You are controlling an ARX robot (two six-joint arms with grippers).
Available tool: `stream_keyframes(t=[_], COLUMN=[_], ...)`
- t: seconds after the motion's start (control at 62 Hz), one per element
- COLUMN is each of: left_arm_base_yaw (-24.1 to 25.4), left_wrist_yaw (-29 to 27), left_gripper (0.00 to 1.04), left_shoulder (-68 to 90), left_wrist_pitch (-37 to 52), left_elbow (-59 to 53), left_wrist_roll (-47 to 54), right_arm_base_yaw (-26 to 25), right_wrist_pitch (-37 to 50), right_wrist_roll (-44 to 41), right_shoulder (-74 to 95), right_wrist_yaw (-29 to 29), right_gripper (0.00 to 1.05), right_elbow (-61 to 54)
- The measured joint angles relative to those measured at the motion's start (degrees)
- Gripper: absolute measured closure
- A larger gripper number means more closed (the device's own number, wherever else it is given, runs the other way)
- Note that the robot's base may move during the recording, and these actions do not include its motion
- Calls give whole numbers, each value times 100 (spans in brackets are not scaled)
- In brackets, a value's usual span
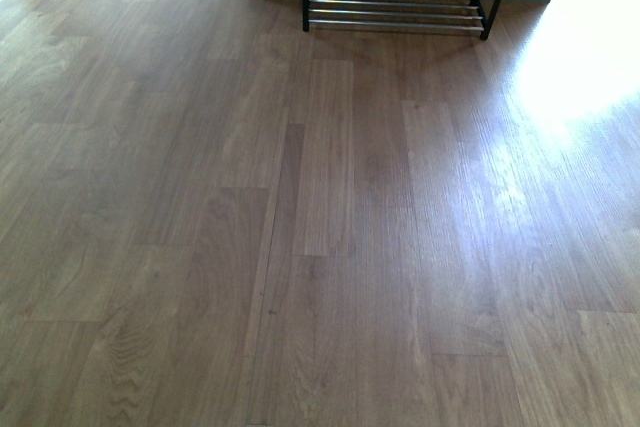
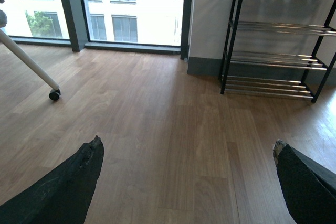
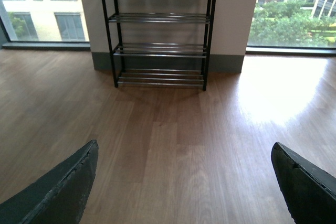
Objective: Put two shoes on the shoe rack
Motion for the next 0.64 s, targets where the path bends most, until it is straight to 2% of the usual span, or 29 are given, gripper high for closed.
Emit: stream_keyframes(t=[0.645], left_arm_base_yaw=[0], left_wrist_yaw=[0], left_gripper=[9], left_shoulder=[0], left_wrist_pitch=[0], left_elbow=[0], left_wrist_roll=[0], right_arm_base_yaw=[0], right_wrist_pitch=[0], right_wrist_roll=[0], right_shoulder=[0], right_wrist_yaw=[2], right_gripper=[9], right_elbow=[0])
